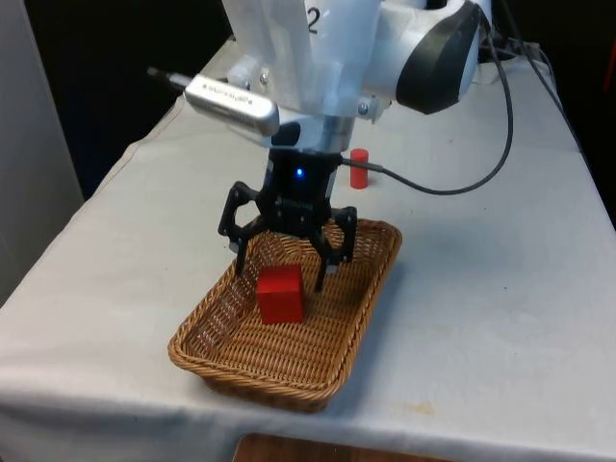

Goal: Pick up the object to the left of the cylinder and place it into the basket.

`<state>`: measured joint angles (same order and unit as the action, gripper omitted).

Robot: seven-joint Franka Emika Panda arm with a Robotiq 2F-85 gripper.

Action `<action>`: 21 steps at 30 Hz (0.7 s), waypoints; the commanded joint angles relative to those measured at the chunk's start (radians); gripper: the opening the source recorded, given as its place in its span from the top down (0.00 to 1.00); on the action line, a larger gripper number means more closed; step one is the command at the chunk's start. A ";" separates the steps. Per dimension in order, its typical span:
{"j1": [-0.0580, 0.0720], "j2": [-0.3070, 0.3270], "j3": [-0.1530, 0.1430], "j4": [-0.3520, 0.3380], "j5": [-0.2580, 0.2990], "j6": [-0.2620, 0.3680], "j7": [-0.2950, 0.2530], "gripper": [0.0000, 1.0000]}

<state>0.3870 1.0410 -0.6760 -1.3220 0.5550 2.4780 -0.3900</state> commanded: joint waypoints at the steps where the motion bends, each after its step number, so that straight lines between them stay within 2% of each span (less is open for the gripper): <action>1: 0.005 -0.011 -0.004 -0.009 0.001 0.000 0.002 0.00; 3: 0.009 -0.022 -0.009 -0.013 -0.001 -0.004 0.003 0.00; 4: 0.006 -0.019 -0.007 -0.007 0.000 -0.003 0.000 0.00; 5: 0.013 -0.030 -0.014 -0.016 -0.002 -0.006 0.004 0.00; 11: 0.028 -0.059 -0.036 -0.020 -0.005 -0.020 0.007 0.00; 12: 0.023 -0.053 -0.031 -0.014 0.000 -0.015 0.002 0.00; 13: 0.033 -0.067 -0.043 -0.019 -0.005 -0.026 0.008 0.00; 18: 0.046 -0.087 -0.062 -0.018 -0.007 -0.039 0.011 0.00; 20: 0.055 -0.098 -0.073 -0.019 -0.008 -0.047 0.012 0.00; 21: 0.055 -0.098 -0.073 -0.019 -0.008 -0.047 0.012 0.00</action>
<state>0.4310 0.9550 -0.7360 -1.3360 0.5550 2.4440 -0.3850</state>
